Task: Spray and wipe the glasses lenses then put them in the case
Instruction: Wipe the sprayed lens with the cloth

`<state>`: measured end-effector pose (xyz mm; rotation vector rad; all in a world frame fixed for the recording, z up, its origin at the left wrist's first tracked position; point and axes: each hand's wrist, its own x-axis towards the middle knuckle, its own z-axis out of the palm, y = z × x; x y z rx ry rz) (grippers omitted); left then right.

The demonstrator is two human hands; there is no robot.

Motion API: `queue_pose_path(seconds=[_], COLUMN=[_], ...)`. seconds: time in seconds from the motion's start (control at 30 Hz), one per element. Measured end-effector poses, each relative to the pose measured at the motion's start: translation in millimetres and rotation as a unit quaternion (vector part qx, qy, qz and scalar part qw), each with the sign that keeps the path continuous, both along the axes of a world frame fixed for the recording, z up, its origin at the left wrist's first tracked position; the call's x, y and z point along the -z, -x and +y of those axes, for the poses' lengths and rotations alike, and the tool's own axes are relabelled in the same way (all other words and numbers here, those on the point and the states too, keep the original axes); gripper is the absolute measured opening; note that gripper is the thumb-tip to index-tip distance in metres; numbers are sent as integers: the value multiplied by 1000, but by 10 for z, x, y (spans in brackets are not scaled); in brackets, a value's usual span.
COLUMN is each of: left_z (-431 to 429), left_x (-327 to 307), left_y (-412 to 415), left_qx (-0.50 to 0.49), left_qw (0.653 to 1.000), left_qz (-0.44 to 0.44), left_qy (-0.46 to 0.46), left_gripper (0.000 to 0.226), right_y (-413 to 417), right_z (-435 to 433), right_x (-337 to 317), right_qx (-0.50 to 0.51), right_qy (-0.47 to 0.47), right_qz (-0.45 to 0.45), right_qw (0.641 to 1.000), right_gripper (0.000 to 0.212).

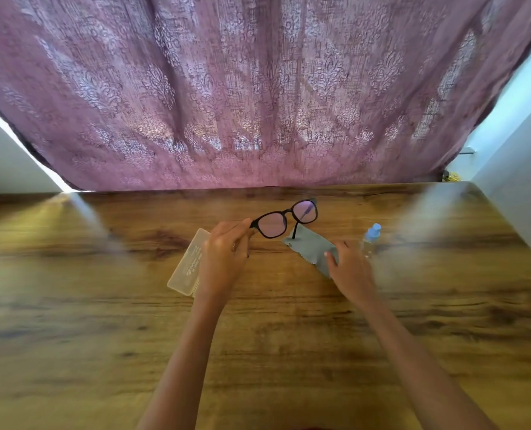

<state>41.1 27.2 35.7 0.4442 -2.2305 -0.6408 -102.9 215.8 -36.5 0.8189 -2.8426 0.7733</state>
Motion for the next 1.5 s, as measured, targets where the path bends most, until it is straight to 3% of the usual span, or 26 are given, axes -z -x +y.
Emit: queue_pose_path(seconds=[0.1, 0.2, 0.33, 0.43, 0.57, 0.67, 0.87, 1.1, 1.37, 1.5], left_z=[5, -8, -7, 12, 51, 86, 110, 129, 147, 137], left_x=[-7, -7, 6, 17, 6, -25, -54, -112, -92, -65], left_y=[-9, -24, -24, 0, 14, 11, 3, 7, 23, 17], left_qx=[-2, -1, -10, -7, 10, 22, 31, 40, 42, 37], left_qw=[1000, 1000, 1000, 1000, 1000, 1000, 999, 999, 999, 999], left_qz=[16, 17, 14, 16, 9, 10, 15, 15, 15, 31], left_qy=[-4, -16, -15, 2, -3, 7, 26, 21, 22, 14], left_gripper=[24, 24, 24, 23, 22, 21, 21, 22, 20, 21], right_y=[55, 63, -102, -352, -557, -602, -609, -629, -722, -618], right_z=[-84, -108, -97, -110, -206, -275, -352, -437, -462, -428], right_x=[77, 83, -66, -330, -632, -764, -850, -898, -890, -956], right_qx=[33, 44, 37, 1, -29, -64, -95, -79, -143, -98], right_qy=[-31, -1, 142, 289, 363, 347, 295, 273, 276, 296], right_qz=[-53, -89, -173, -219, -123, -1, 109, 113, 138, 121], right_qw=[998, 995, 974, 932, 923, 936, 944, 952, 940, 942], right_gripper=[33, 6, 6, 12, 10, 16, 11, 23, 18, 18])
